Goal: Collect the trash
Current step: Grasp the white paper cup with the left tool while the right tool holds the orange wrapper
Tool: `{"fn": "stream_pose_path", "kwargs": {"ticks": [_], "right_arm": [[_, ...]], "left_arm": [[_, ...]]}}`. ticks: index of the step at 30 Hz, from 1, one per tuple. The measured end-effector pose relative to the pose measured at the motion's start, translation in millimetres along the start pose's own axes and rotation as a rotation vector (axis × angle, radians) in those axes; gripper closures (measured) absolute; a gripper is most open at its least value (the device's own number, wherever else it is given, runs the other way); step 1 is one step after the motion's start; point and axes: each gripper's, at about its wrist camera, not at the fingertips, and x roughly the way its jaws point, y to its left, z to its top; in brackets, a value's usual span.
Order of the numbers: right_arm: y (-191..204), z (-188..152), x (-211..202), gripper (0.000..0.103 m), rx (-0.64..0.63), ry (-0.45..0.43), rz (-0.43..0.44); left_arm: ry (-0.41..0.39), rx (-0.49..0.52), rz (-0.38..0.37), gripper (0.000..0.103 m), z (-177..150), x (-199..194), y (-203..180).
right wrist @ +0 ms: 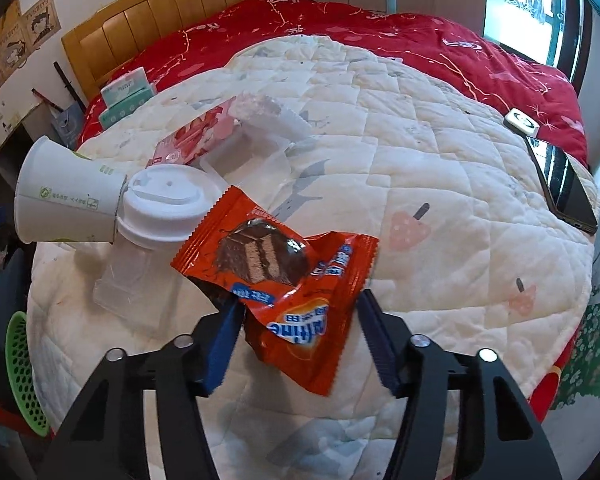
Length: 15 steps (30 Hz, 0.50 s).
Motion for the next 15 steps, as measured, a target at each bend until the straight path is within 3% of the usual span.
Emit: {"fn": "stream_pose_path", "kwargs": {"ticks": [9, 15], "right_arm": [[-4, -3, -6, 0.058, -0.011, -0.018, 0.009], [-2, -6, -14, 0.062, -0.017, -0.035, 0.02]], "left_arm": [[0.049, -0.009, -0.076, 0.007, 14, 37, 7], [0.052, 0.013, -0.115, 0.022, 13, 44, -3]]}}
